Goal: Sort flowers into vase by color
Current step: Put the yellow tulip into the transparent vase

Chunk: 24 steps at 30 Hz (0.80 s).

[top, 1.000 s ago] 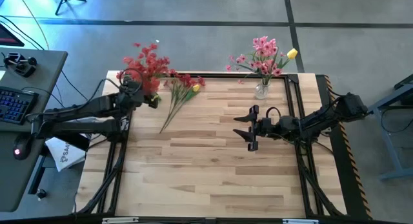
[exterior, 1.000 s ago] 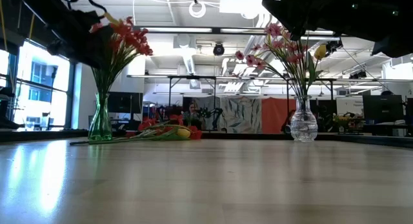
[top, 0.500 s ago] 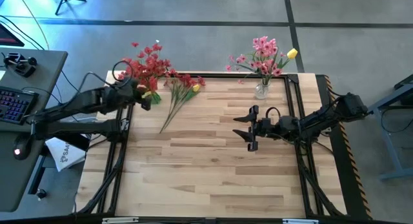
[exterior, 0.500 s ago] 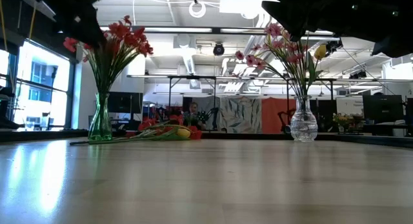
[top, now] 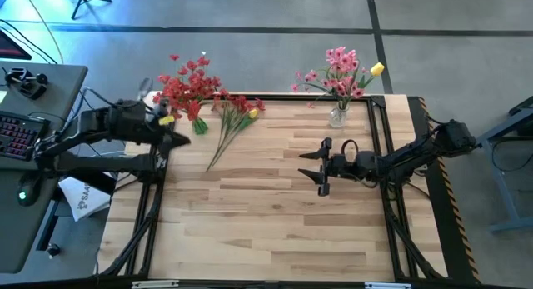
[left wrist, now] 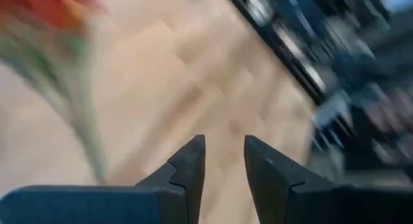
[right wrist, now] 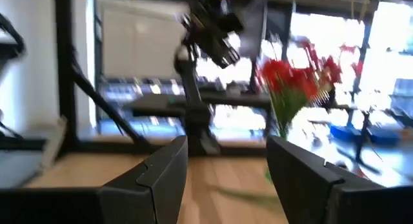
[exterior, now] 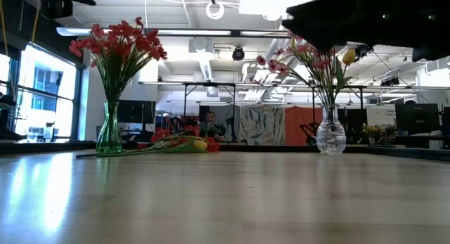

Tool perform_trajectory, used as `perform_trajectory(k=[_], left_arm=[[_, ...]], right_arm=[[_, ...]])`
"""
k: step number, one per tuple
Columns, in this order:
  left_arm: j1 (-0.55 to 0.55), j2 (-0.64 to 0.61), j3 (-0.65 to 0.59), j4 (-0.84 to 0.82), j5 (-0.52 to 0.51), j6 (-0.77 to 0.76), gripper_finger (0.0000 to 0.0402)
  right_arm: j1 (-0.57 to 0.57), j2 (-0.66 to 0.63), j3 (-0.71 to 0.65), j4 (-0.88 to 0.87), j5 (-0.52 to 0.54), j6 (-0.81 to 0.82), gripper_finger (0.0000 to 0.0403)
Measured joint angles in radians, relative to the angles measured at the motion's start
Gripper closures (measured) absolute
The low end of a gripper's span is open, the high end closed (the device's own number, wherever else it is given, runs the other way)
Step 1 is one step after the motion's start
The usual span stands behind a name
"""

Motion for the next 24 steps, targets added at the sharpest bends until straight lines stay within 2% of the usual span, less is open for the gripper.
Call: perform_trajectory(k=[4, 8, 10, 13, 17, 20, 24], left_arm=[[-0.107, 0.037, -0.033, 0.08, 0.093, -0.085, 0.0308], [-0.238, 0.102, -0.059, 0.177, 0.082, -0.125, 0.0308], [-0.302, 0.155, -0.074, 0.214, 0.038, -0.126, 0.0308], [-0.387, 0.25, -0.109, 0.271, -0.043, -0.125, 0.0308], [-0.452, 0.396, -0.181, 0.349, -0.285, -0.14, 0.0308], [-0.441, 0.527, -0.239, 0.419, -0.454, -0.184, 0.0308], [-0.346, 0.688, -0.271, 0.511, -0.504, -0.173, 0.0306]], right_arm=[[0.026, -0.107, 0.0, -0.283, 0.086, 0.049, 0.0199], [0.051, -0.239, 0.0, -0.587, 0.078, 0.183, 0.0199], [0.06, -0.284, 0.0, -0.687, 0.077, 0.243, 0.0199], [0.064, -0.305, 0.0, -0.722, 0.078, 0.271, 0.0199], [0.063, -0.305, 0.0, -0.71, 0.078, 0.244, 0.0199], [0.063, -0.304, 0.0, -0.697, 0.092, 0.219, 0.0199], [0.063, -0.304, 0.0, -0.685, 0.127, 0.203, 0.0199]])
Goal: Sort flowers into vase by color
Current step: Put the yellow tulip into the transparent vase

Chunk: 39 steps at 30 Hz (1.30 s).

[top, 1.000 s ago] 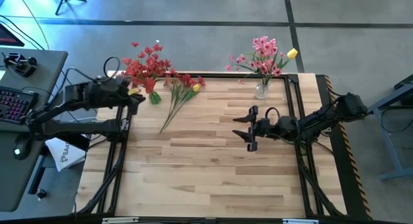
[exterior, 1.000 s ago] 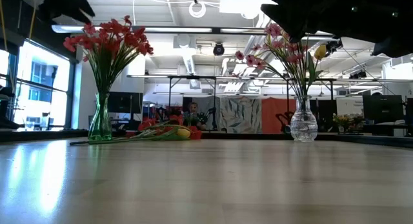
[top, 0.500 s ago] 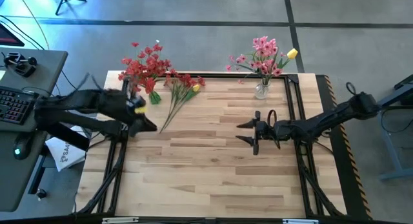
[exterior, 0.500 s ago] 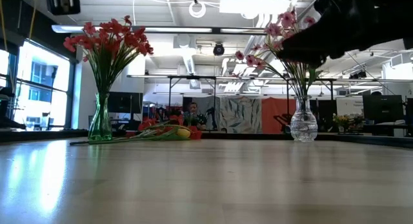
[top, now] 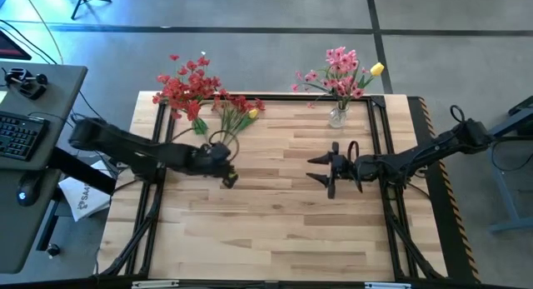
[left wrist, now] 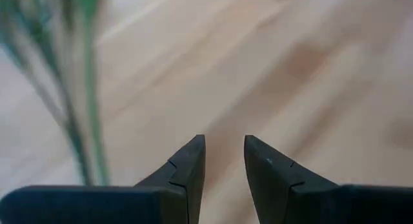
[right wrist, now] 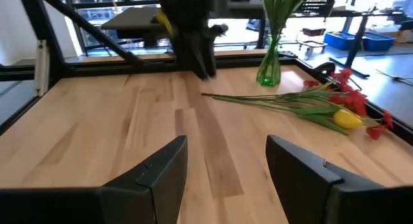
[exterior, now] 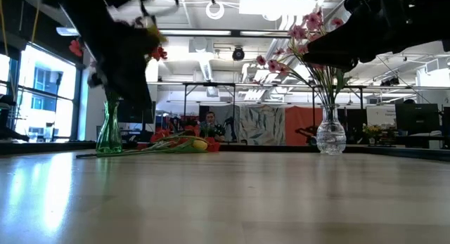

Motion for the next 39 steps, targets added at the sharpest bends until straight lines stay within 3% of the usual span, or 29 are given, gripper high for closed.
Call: perform_trajectory(k=[10, 14, 19, 23, 28, 34, 39], left_arm=[[0.333, 0.244, -0.001, 0.057, -0.002, 0.146, 0.0265], [0.395, 0.286, -0.001, 0.111, -0.001, 0.216, 0.0246], [0.43, 0.343, 0.004, 0.162, 0.078, 0.263, 0.0241], [0.432, 0.37, 0.006, 0.166, 0.106, 0.271, 0.0275], [0.386, 0.356, 0.004, 0.175, 0.131, 0.283, 0.0382], [0.273, 0.244, -0.004, 0.166, 0.239, 0.283, 0.0398], [0.153, 0.13, -0.002, 0.337, 0.181, 0.404, 0.04]], right_arm=[[0.0, 0.0, 0.0, 0.001, 0.011, 0.0, 0.0199], [0.0, 0.0, 0.0, 0.001, 0.011, 0.0, 0.0199], [0.0, 0.0, 0.0, 0.0, 0.017, 0.0, 0.0199], [0.0, 0.0, 0.0, 0.001, 0.018, 0.0, 0.0199], [0.0, 0.002, 0.0, -0.004, 0.019, 0.0, 0.0199], [-0.008, 0.069, -0.001, -0.052, -0.061, 0.015, 0.0199], [-0.026, 0.23, -0.001, 0.027, -0.132, 0.062, 0.0199]])
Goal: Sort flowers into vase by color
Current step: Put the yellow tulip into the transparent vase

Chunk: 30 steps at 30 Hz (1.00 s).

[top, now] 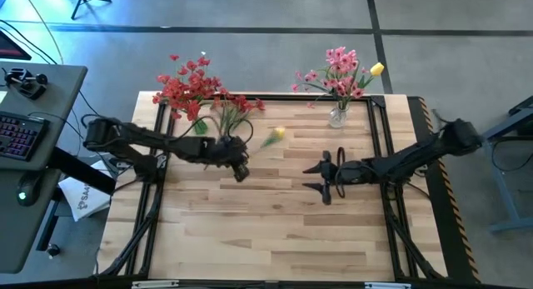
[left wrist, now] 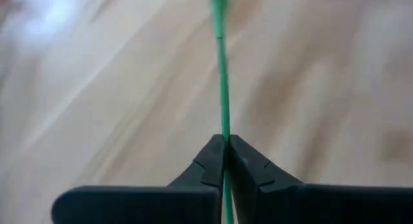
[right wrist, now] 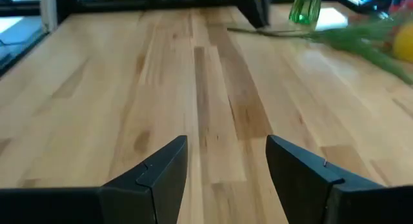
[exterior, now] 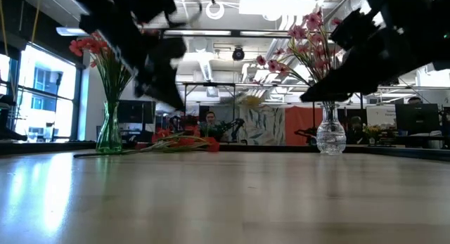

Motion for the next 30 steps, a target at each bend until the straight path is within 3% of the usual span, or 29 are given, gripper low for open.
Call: perform_trajectory(k=[3, 7, 11, 15, 18, 22, 30], left_arm=[[-0.065, -0.022, -0.009, 0.232, -0.046, 0.131, 0.04], [-0.121, 0.01, -0.04, 0.586, -0.054, 0.339, 0.0401], [-0.149, 0.057, -0.063, 0.834, -0.041, 0.457, 0.0401], [-0.152, 0.099, -0.067, 0.948, -0.039, 0.487, 0.0401], [-0.153, 0.112, -0.066, 0.936, -0.032, 0.488, 0.0401], [-0.152, 0.117, -0.064, 0.937, -0.047, 0.488, 0.0401], [-0.156, 0.117, -0.064, 0.932, -0.053, 0.488, 0.0401]], right_arm=[[-0.014, 0.126, 0.0, 0.178, 0.0, -0.005, 0.0199], [-0.027, 0.3, 0.0, 0.592, 0.0, -0.068, 0.0199], [-0.025, 0.418, 0.009, 0.996, -0.01, -0.186, 0.0199], [-0.027, 0.391, 0.076, 0.98, -0.022, -0.223, 0.0199], [-0.028, 0.389, 0.12, 0.979, -0.07, -0.251, 0.0199], [-0.027, 0.382, 0.164, 0.983, -0.053, -0.269, 0.0207], [-0.036, 0.376, 0.171, 0.96, 0.039, -0.238, 0.028]])
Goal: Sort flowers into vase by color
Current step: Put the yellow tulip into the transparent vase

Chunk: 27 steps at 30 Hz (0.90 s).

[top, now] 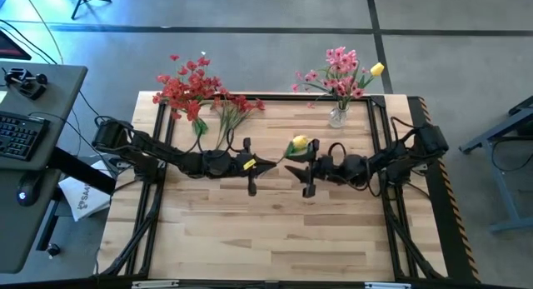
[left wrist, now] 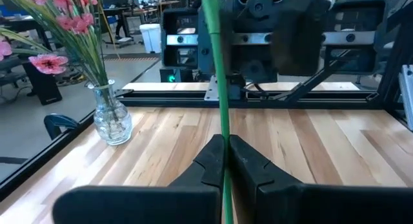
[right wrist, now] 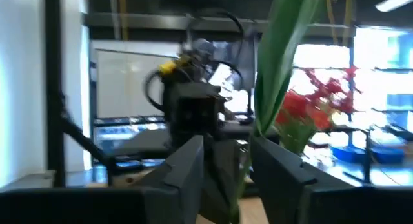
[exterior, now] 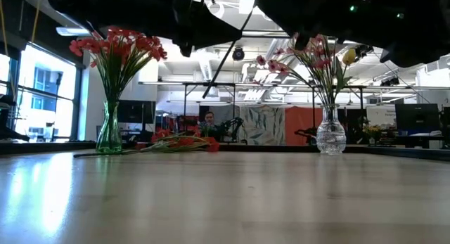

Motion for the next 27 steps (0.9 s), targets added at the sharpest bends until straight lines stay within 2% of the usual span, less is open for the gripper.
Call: perform_trajectory(k=[3, 6, 14, 17, 19, 22, 25, 27], left_arm=[[0.0, 0.0, 0.0, 0.003, 0.001, 0.0, 0.0401], [0.0, 0.0, 0.0, 0.002, 0.001, 0.0, 0.0401], [0.0, 0.0, 0.0, 0.0, 0.001, 0.0, 0.0401], [0.0, 0.0, 0.0, -0.006, 0.001, -0.006, 0.0401], [0.0, 0.0, 0.0, -0.006, 0.001, -0.01, 0.0401], [0.0, 0.0, 0.0, -0.017, 0.001, -0.011, 0.0401], [0.0, 0.0, 0.0, -0.035, 0.001, -0.032, 0.04], [0.0, 0.0, 0.002, -0.053, 0.0, -0.037, 0.0392]], right_arm=[[-0.009, 0.0, 0.0, -0.033, 0.008, 0.027, 0.0301], [-0.01, 0.0, 0.0, -0.028, -0.033, 0.045, 0.031], [-0.012, 0.0, 0.0, 0.007, -0.035, 0.025, 0.0276], [-0.012, -0.001, 0.0, 0.035, -0.035, -0.016, 0.0277], [-0.012, -0.02, 0.0, 0.013, -0.034, -0.032, 0.0292], [-0.012, -0.063, 0.0, -0.05, -0.019, -0.034, 0.0336], [-0.008, -0.132, 0.0, -0.194, -0.014, -0.075, 0.0387], [0.004, -0.206, 0.0, -0.331, 0.032, -0.105, 0.0392]])
